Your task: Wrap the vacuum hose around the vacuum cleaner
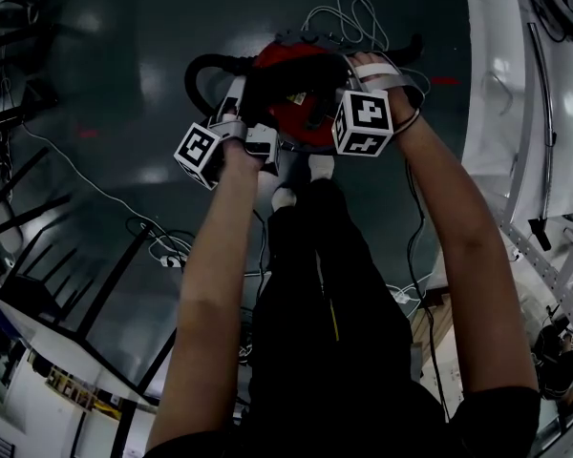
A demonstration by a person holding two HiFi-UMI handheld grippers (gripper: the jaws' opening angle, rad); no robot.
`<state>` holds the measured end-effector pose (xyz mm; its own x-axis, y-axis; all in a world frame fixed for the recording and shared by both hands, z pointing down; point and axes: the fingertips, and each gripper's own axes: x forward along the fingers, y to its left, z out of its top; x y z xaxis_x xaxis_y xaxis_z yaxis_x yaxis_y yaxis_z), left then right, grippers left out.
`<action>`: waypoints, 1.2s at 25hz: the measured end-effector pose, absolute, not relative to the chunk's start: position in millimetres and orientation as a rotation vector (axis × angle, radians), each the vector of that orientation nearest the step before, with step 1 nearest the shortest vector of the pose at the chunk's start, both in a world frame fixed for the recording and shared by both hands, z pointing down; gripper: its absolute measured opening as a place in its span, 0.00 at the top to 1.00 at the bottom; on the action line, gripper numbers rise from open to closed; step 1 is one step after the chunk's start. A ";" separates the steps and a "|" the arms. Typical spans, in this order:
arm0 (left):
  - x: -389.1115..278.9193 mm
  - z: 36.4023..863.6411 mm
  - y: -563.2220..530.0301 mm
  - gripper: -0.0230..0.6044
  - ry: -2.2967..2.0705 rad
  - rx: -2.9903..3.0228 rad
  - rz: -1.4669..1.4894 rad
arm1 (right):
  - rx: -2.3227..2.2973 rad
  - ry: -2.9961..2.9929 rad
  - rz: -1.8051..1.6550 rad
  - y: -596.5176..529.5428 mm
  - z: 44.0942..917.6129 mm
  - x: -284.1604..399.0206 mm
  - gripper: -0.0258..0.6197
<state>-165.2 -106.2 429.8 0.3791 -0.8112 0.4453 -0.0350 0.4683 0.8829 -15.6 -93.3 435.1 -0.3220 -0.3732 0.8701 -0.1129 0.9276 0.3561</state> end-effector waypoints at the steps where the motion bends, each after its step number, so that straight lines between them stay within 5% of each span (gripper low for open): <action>1: -165.4 430.6 -107.1 0.73 -1.077 0.969 -0.610 | 0.353 -1.901 -0.229 -94.3 436.1 -14.7 0.56; 9: -160.9 423.4 -116.9 0.66 -1.027 1.022 -0.614 | 0.289 -1.907 -0.056 -93.9 441.8 -13.3 0.60; 10: -156.9 417.0 -119.4 0.63 -0.996 1.064 -0.619 | 0.273 -1.911 -0.044 -91.5 442.6 -13.6 0.60; 11: -152.0 411.1 -120.6 0.57 -0.956 1.104 -0.620 | 0.260 -1.919 -0.027 -88.3 443.4 -14.0 0.71; 13: -142.5 401.7 -120.0 0.43 -0.870 1.165 -0.615 | 0.268 -1.939 -0.015 -84.3 443.6 -14.4 0.72; 16: -138.5 399.1 -118.8 0.53 -0.823 1.183 -0.613 | 0.288 -1.958 -0.006 -83.9 444.1 -13.5 0.72; 25: -129.4 394.0 -107.0 0.48 -0.732 1.123 -0.640 | 0.289 -1.943 0.026 -83.3 442.5 -11.0 0.73; 26: -130.7 396.4 -106.4 0.50 -0.737 1.113 -0.624 | 0.293 -1.942 0.024 -83.0 442.5 -11.2 0.72; 28: -134.3 404.3 -106.0 0.69 -0.763 1.103 -0.574 | 0.305 -1.950 0.041 -80.7 443.1 -11.9 0.72; 30: -133.1 404.7 -106.4 0.68 -0.746 1.136 -0.536 | 0.330 -1.965 0.080 -77.9 444.1 -12.4 0.73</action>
